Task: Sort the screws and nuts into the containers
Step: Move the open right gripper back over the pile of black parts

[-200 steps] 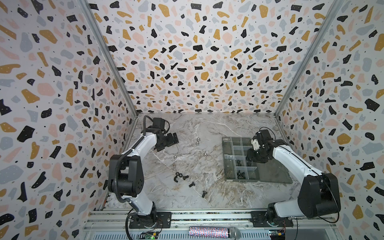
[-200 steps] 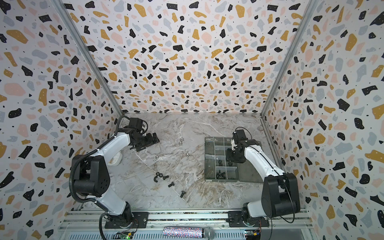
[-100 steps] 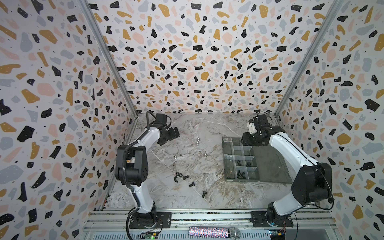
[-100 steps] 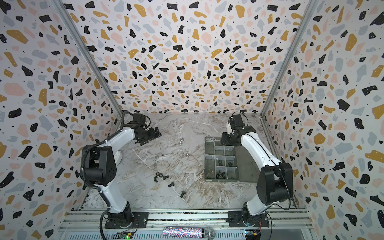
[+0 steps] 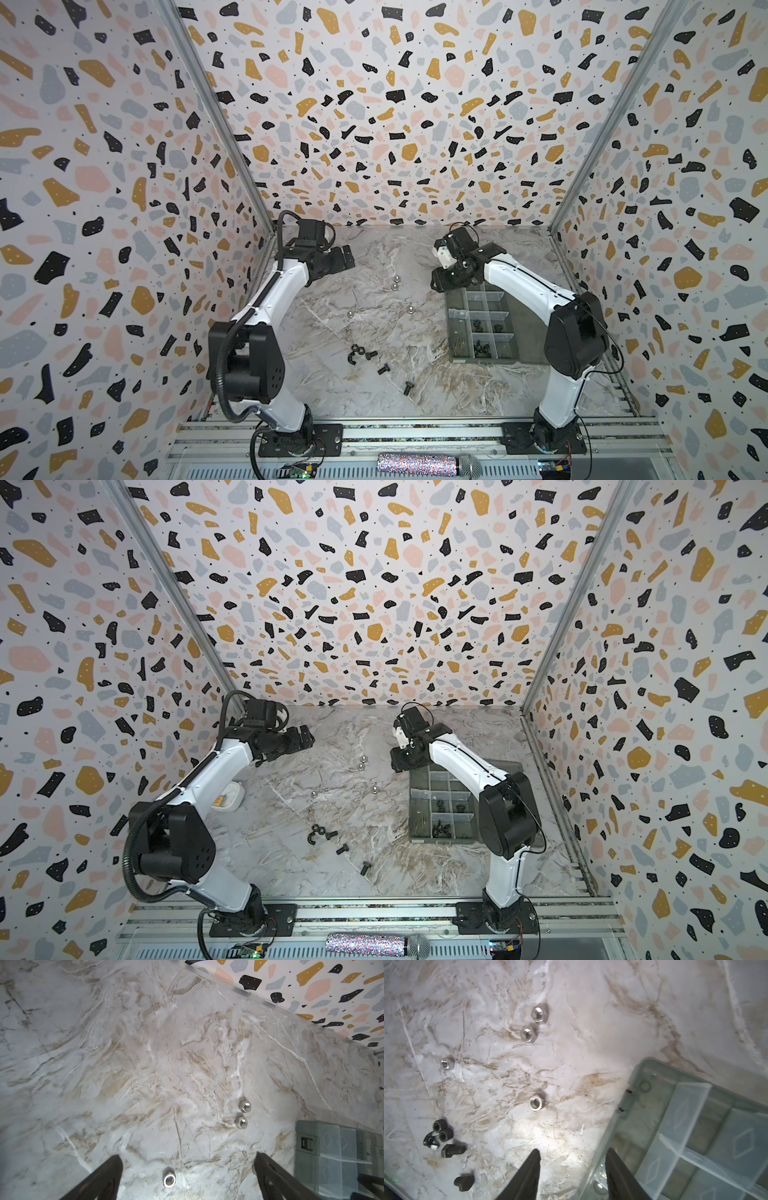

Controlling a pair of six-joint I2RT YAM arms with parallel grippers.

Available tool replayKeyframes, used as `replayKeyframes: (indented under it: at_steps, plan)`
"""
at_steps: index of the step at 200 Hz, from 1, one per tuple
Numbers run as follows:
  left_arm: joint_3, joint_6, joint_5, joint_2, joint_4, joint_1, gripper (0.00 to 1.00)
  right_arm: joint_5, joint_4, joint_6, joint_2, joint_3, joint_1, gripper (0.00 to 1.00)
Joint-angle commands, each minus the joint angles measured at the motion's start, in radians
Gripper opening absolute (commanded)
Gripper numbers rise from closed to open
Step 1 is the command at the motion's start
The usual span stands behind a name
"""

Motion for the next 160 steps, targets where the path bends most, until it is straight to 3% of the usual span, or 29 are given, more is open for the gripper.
replayKeyframes:
  at_steps: [1,70,117,160]
  plan:
    - [-0.076,0.017,0.001,-0.113,0.003,-0.003,1.00,-0.005,-0.020,-0.005,-0.008,0.037,0.047,0.53]
    - [-0.387,-0.060,0.019,-0.488,-0.044,-0.017,0.99,-0.011,-0.034,-0.012,-0.005,-0.008,0.211,0.52]
    - [-0.440,-0.076,-0.049,-0.642,-0.199,-0.019,0.97,-0.031,0.002,-0.003,0.020,-0.025,0.313,0.52]
    - [-0.435,-0.093,-0.064,-0.710,-0.211,-0.019,0.98,-0.038,0.020,-0.029,0.104,0.034,0.394,0.52]
